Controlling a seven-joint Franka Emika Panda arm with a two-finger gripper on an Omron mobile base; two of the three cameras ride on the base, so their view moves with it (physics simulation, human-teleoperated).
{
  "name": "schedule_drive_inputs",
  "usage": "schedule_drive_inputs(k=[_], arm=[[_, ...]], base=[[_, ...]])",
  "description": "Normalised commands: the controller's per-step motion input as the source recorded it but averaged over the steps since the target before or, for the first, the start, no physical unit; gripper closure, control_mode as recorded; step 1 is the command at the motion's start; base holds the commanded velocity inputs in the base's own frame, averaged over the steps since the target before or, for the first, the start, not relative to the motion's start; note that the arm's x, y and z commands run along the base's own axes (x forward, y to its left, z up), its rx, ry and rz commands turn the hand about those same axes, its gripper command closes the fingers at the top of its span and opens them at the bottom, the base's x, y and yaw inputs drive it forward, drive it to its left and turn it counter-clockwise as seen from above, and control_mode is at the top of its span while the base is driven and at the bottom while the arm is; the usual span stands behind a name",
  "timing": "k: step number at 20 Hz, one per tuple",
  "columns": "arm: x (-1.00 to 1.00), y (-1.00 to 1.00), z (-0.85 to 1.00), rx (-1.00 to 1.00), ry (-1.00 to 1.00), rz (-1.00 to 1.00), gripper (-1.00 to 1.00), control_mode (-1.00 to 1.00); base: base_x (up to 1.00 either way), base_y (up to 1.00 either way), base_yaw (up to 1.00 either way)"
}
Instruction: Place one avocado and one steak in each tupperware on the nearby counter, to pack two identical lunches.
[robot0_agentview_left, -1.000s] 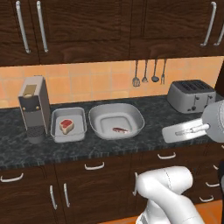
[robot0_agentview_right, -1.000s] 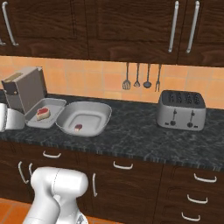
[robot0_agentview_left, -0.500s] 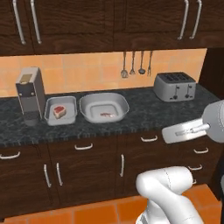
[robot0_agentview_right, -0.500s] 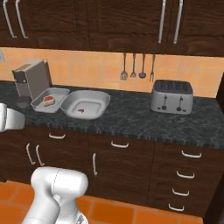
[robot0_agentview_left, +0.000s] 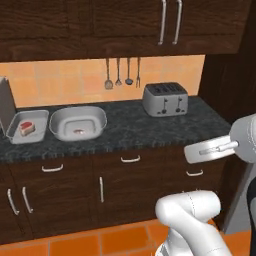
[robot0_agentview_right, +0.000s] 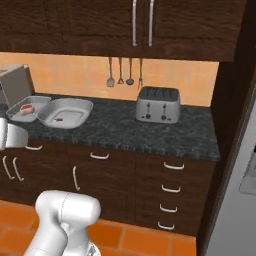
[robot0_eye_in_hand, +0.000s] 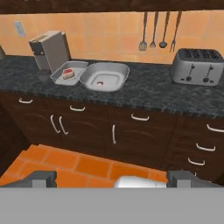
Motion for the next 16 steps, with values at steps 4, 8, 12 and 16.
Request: schedule_drive_inputs(k=[4, 8, 12, 16], arm=[[0.0, 0.0, 0.0, 0.0, 0.0, 0.0, -1.0, 1.0], [0.0, 0.0, 0.0, 0.0, 0.0, 0.0, -1.0, 1.0], [0.0, 0.0, 0.0, 0.0, 0.0, 0.0, -1.0, 1.0], [0.0, 0.0, 0.0, 0.0, 0.0, 0.0, -1.0, 1.0]], base=[[-0.45, -0.87, 0.01], [-0.45, -0.84, 0.02], [-0.33, -0.89, 0.02], [0.16, -0.94, 0.0]])
